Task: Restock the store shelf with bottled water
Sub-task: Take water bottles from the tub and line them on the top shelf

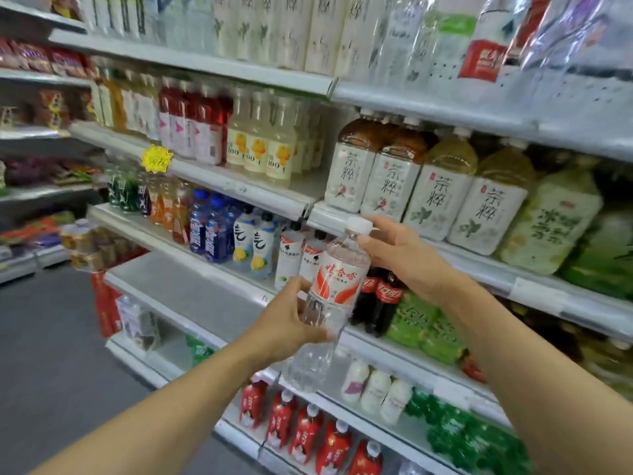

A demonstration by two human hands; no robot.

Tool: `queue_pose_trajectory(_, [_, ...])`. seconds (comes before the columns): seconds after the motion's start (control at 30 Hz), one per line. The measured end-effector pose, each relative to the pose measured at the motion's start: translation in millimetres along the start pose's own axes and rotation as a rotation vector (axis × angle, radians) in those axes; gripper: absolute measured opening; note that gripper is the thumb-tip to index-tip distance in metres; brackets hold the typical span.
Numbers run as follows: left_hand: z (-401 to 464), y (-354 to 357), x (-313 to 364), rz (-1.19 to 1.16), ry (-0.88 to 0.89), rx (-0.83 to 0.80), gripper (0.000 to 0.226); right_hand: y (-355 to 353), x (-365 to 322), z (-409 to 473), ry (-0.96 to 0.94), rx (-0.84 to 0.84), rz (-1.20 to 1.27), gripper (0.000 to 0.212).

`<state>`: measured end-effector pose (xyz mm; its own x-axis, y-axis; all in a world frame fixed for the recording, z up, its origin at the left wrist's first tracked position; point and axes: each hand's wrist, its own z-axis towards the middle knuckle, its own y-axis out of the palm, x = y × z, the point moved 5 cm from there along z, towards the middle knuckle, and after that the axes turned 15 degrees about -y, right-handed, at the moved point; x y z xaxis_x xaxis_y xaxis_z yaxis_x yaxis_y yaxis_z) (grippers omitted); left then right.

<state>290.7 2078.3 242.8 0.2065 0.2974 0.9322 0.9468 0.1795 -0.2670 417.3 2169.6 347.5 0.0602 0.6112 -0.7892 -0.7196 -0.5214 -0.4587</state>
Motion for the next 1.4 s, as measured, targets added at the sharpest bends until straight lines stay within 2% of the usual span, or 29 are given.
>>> queue_pose_trajectory(0.1, [3.6, 12.3, 48.9, 0.018, 0.069, -0.007, 0.055, -48.6, -28.9, -5.9, -0.044, 0.077, -0.181, 0.033])
queue_pose_trajectory(0.27, [6.5, 44.6, 129.1, 0.013, 0.159, -0.025, 0.057, -134.0, -60.2, -34.4, -0.017, 0.181, -0.682, 0.058])
queue_pose_trajectory(0.43, [10.2, 85.4, 200.5, 0.059, 0.227, -0.016, 0.06, -209.9, -77.5, -62.7, -0.05, 0.253, -0.994, 0.059])
queue_pose_trajectory(0.73, [11.7, 167.3, 324.7, 0.012, 0.383, -0.074, 0.054, -340.1, -68.0, -91.8, 0.034, 0.251, -1.4, 0.066])
queue_pose_trajectory(0.87, [22.4, 200.0, 377.1, -0.031, 0.41, -0.147, 0.057, -383.1, -56.3, -91.1, 0.059, 0.26, -1.47, 0.071])
queue_pose_trajectory(1.1, [37.9, 239.0, 464.8, -0.106, 0.523, -0.074, 0.051, -419.1, -37.6, -89.6, 0.02, 0.239, -1.485, 0.074])
queue_pose_trajectory(1.23, [53.9, 254.5, 498.1, -0.155, 0.56, -0.076, 0.038, -423.7, -24.6, -92.8, -0.033, 0.208, -1.489, 0.074])
queue_pose_trajectory(1.4, [82.3, 278.2, 521.2, -0.182, 0.553, -0.087, 0.045, -427.5, -10.5, -93.2, -0.065, 0.225, -1.501, 0.078])
